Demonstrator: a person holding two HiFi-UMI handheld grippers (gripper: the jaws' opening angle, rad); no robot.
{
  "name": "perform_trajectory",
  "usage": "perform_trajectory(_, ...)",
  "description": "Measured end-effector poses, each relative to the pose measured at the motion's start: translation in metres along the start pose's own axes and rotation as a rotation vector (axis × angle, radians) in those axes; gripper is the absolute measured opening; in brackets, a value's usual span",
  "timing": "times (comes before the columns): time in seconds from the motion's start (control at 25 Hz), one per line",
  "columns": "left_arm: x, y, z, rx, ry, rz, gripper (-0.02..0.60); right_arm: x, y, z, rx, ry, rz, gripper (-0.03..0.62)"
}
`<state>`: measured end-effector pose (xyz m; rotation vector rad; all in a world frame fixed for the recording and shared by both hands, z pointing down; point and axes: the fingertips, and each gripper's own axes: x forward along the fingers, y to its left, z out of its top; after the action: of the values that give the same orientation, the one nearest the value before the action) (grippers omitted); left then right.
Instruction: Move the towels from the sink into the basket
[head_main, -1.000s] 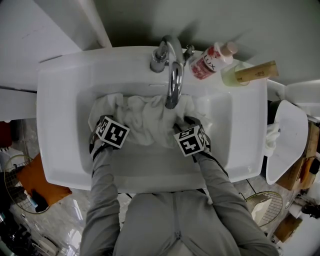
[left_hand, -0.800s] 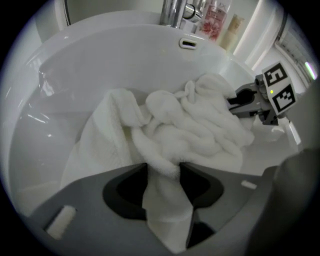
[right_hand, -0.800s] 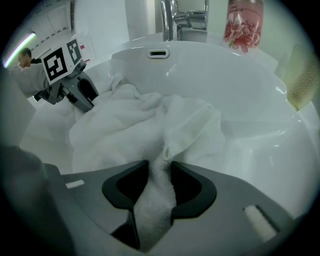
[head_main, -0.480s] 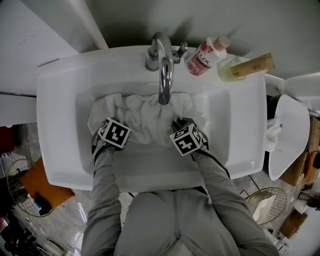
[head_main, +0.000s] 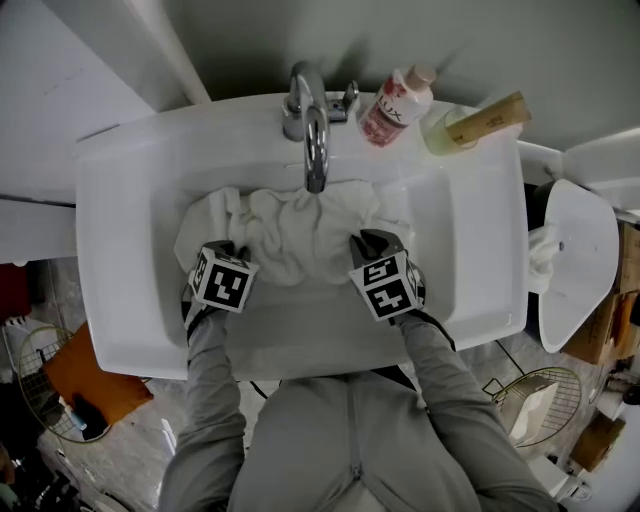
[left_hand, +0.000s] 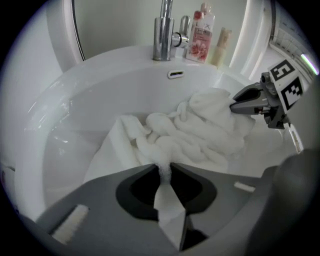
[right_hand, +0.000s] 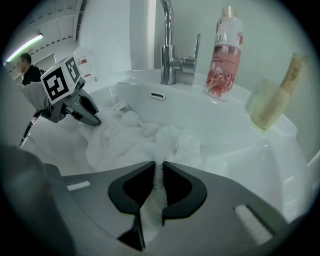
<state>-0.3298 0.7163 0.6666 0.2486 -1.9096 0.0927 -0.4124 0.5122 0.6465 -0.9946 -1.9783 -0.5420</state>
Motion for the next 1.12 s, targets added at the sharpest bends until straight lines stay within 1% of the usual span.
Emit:
perform_trajectory(0.24, -0.039, -0.004, 0.019, -0.006, -0.120, 0.066, 0.123, -0.051, -0.009, 0.033, 0.016, -0.159, -0.053, 0.042)
perform_trajectory(0.48, -0.088, -0.020, 0.045, 0.010, -0.250, 0.139, 0.123, -0.106, -0.021, 0.046, 0.039, -0.303, -0.097, 0.042)
perform_trajectory(0.56, -0.104, -0.029, 0.051, 0.019, -0.285, 0.162, 0.123, -0.126, -0.027, 0.043, 0.053, -0.348, -0.116, 0.042)
perform_trajectory(0.72, -0.130, -0.052, 0.064, 0.063, -0.357, 0.202, 0.123, -0.166, -0.040, 0.031, 0.082, -0.426, -0.152, 0.043)
perform_trajectory(0.88, -0.171, -0.089, 0.082, 0.118, -0.434, 0.230, 0.123, -0.219, -0.044, 0.023, 0.106, -0.503, -0.182, 0.042)
perform_trajectory(1.0, -0.208, -0.117, 0.099, 0.169, -0.500, 0.246, 0.123, -0.268, -0.045, 0.020, 0.122, -0.574, -0.228, 0.043)
perform_trajectory(1.12, -0.226, -0.151, 0.105, 0.211, -0.541, 0.253, 0.123, -0.309, -0.056, -0.001, 0.138, -0.624, -0.274, 0.043)
